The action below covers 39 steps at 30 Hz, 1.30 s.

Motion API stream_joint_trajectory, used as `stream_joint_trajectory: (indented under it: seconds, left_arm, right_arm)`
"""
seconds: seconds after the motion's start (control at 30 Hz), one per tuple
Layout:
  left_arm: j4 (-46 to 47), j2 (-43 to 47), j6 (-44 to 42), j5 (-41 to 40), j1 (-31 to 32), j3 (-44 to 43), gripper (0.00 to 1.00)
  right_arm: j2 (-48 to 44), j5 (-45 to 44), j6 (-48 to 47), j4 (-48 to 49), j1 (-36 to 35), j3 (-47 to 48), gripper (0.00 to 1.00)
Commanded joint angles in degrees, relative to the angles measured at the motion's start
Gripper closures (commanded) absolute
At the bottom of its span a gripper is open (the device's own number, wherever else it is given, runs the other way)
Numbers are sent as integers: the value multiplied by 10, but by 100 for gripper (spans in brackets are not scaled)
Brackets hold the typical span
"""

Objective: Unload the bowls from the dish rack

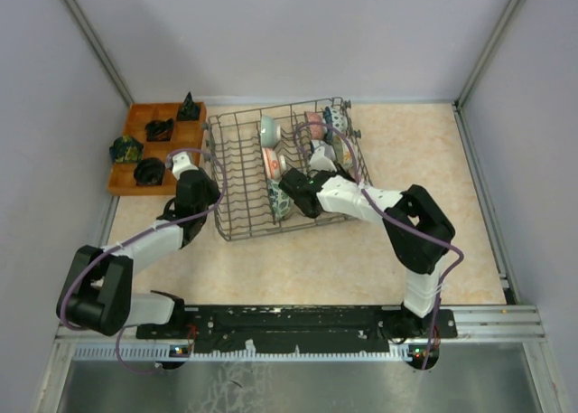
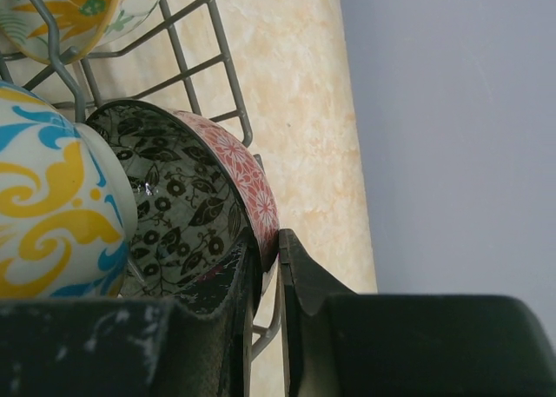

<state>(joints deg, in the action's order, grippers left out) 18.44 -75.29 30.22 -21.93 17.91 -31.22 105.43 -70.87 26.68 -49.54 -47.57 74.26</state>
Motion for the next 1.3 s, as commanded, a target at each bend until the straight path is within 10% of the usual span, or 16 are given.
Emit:
stream_joint_trajectory:
  seconds: [0.0, 0.63, 1.27]
  left_arm:
    - [-9, -10, 0, -13, -2, 5, 68]
    - [-7, -14, 1, -11, -2, 2, 68]
    - [-7, -9, 2, -8, -2, 6, 68]
  right_arm:
    - [-15, -88, 36, -40, -12, 48, 100]
    - [54, -153, 316, -360, -23, 157, 100]
    - [15, -134, 317, -350, -24, 151, 100]
